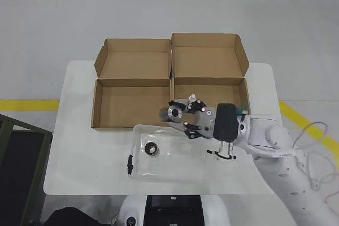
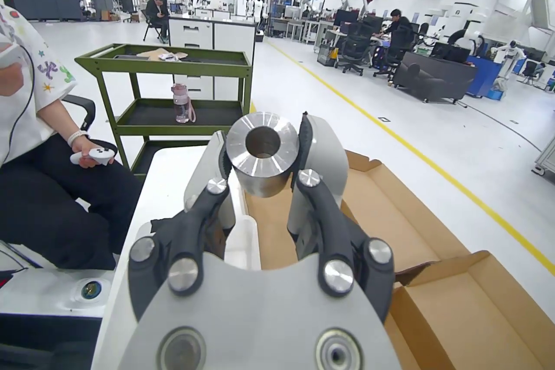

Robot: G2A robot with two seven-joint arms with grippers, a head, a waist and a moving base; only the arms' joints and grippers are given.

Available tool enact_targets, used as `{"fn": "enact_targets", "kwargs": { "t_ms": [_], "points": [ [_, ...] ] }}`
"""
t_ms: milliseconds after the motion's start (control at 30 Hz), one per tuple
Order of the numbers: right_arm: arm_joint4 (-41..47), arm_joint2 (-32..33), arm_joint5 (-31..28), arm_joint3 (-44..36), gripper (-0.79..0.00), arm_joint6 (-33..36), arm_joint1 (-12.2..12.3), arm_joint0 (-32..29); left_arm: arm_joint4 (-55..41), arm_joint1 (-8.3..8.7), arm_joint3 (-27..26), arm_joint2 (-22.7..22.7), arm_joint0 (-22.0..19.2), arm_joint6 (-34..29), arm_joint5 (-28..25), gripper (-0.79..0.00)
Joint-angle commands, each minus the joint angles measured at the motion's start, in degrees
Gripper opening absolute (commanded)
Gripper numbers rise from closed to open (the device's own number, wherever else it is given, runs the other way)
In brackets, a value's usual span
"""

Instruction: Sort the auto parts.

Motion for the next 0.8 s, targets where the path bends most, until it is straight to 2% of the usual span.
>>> {"fn": "enact_targets", "kwargs": {
  "t_ms": [0,233,467,767],
  "points": [
    [-1.67,-1.31,0.72,0.02,-0.785,1.62,-0.18,0.53,0.0,0.0,0.0,0.0,0.0,0.0,0.0,0.0],
    [-6.99,-6.42,3.93,1.89,-0.785,7.85,-1.06,3.05,0.0,0.0,0.0,0.0,0.0,0.0,0.0,0.0],
    [-9.62,-12.34,7.24,7.64,-0.785,11.5,-2.69,7.14,0.0,0.0,0.0,0.0,0.0,0.0,0.0,0.0],
    [-8.3,-17.79,10.47,15.51,-0.785,13.67,-5.35,13.73,0.0,0.0,0.0,0.0,0.0,0.0,0.0,0.0]
  ]
}}
